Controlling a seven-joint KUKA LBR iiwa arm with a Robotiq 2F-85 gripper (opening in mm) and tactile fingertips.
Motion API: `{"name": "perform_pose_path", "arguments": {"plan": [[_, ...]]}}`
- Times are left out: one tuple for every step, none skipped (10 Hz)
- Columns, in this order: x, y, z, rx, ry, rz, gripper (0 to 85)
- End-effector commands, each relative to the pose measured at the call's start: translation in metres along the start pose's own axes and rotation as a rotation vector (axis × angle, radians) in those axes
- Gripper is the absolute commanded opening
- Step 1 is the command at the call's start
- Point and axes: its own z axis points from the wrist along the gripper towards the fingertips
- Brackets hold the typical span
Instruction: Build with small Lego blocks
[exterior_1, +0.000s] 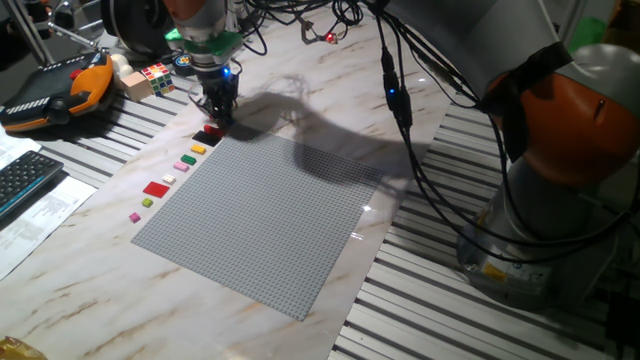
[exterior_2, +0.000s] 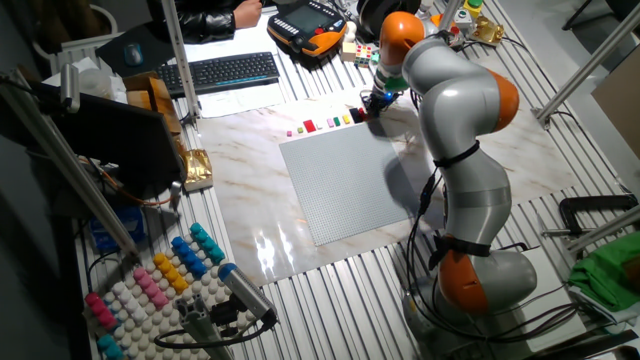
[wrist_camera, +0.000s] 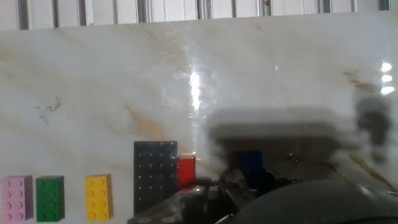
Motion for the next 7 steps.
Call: {"name": "perform_pose_path", "arguments": {"plan": [[0.001, -0.001, 0.001, 0.004, 0.003, -0.004, 13.0], [0.002, 0.000, -0.001, 0.007, 0.003, -0.004, 12.7], [0.003, 0.001, -0.007, 0.009, 0.009, 0.000, 9.7], [0.005, 0.004, -0.017, 0.011, 0.026, 0.014, 6.7], [0.008, 0.007, -0.026, 0.011, 0.041, 0.030, 6.3], [0.012, 0.008, -0.033, 0.003, 0.049, 0.045, 3.7], [0.017, 0.010, -0.038, 0.000, 0.051, 0.059, 1.3]]}}
